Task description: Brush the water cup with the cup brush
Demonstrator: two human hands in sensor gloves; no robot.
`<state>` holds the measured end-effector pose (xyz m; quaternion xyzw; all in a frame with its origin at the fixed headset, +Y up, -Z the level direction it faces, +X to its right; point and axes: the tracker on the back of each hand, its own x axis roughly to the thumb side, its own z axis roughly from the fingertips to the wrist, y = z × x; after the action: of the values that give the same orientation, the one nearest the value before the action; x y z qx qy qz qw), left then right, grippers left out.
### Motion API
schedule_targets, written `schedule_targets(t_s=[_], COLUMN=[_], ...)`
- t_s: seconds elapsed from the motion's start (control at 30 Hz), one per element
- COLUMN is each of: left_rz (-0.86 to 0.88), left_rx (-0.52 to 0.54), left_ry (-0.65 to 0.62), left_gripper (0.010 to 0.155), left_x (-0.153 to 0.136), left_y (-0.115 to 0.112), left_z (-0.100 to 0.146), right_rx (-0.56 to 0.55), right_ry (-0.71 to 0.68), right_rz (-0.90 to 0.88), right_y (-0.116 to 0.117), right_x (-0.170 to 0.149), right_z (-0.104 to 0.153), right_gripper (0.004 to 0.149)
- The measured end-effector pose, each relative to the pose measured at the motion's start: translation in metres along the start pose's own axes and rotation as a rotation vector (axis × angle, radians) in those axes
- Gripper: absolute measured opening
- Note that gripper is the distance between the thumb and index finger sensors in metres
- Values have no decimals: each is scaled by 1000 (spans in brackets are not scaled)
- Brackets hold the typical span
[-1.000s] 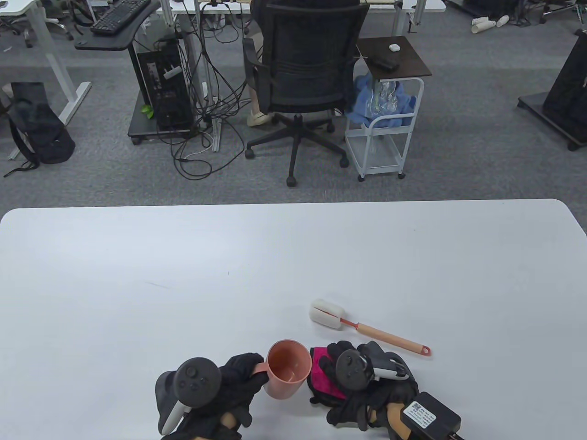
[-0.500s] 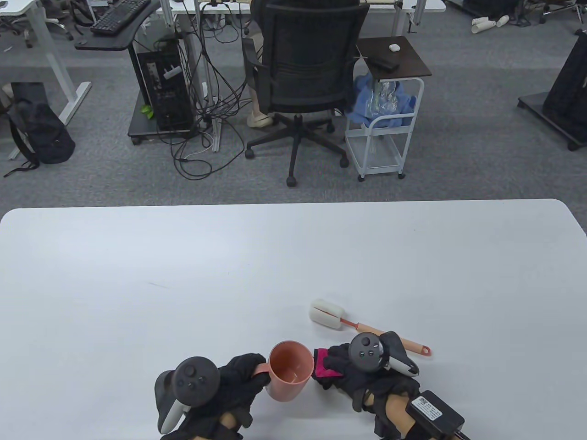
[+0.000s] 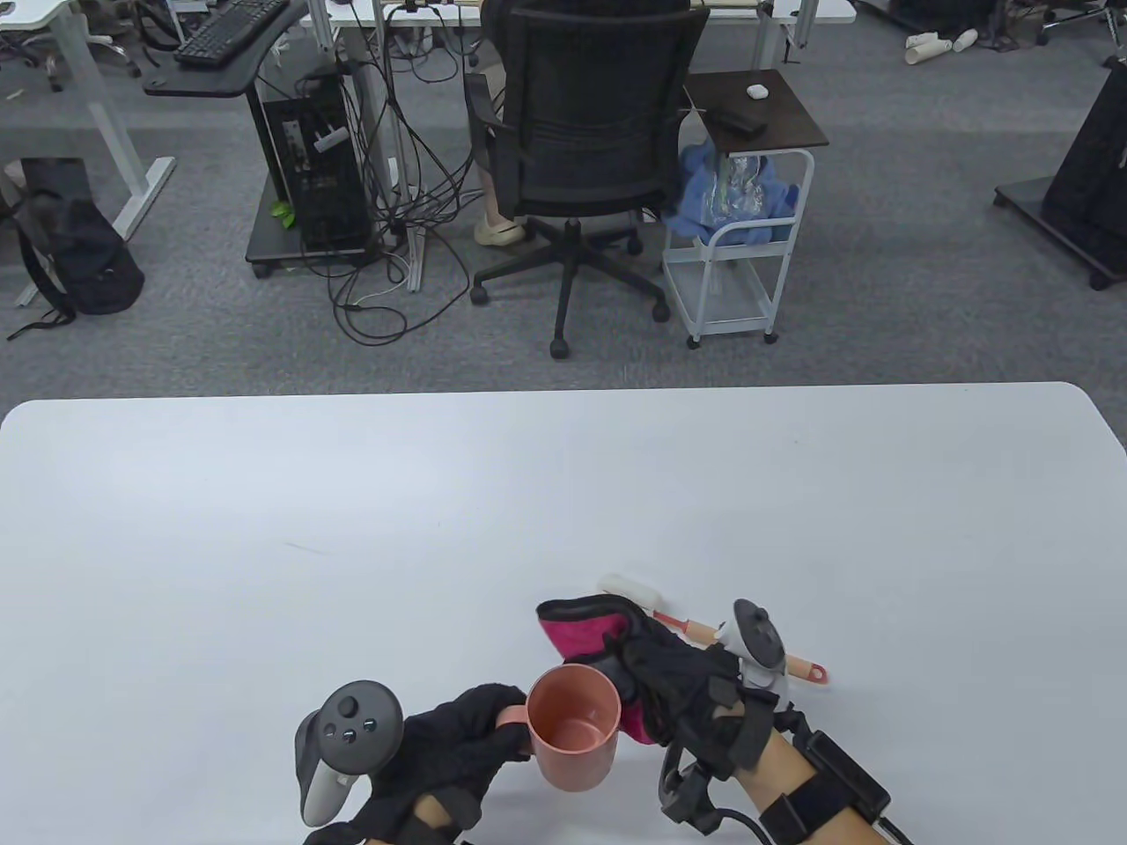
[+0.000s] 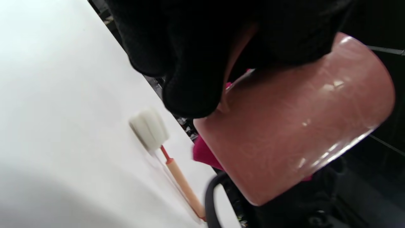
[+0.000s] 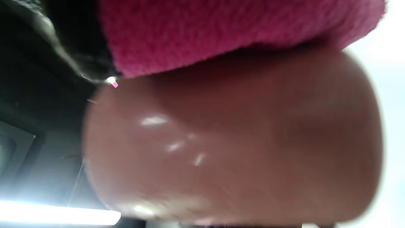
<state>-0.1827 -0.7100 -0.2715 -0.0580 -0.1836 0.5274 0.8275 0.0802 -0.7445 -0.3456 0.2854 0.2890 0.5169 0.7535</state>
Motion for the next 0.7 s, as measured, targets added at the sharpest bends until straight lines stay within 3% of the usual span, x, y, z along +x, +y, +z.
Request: schedule_targets(t_s=[0.1, 0.23, 0.5, 0.7], left_rz=[56, 52, 61, 67], left_rx=[-3, 20, 54, 58], left_ry=[-15, -14, -9, -18], left_gripper=[41, 41, 41, 41], left_x=[-2, -3, -3, -1], left_y=[3, 7, 7, 7], left_z=[2, 3, 1, 3], right_rx=[71, 85, 4, -120], right_ry=[28, 17, -38, -122], right_rz=[-143, -205, -80, 86], right_y=[14, 17, 18, 37], right_x=[-19, -28, -1, 12], right_z=[-14, -17, 13, 42], right_gripper=[56, 56, 57, 60])
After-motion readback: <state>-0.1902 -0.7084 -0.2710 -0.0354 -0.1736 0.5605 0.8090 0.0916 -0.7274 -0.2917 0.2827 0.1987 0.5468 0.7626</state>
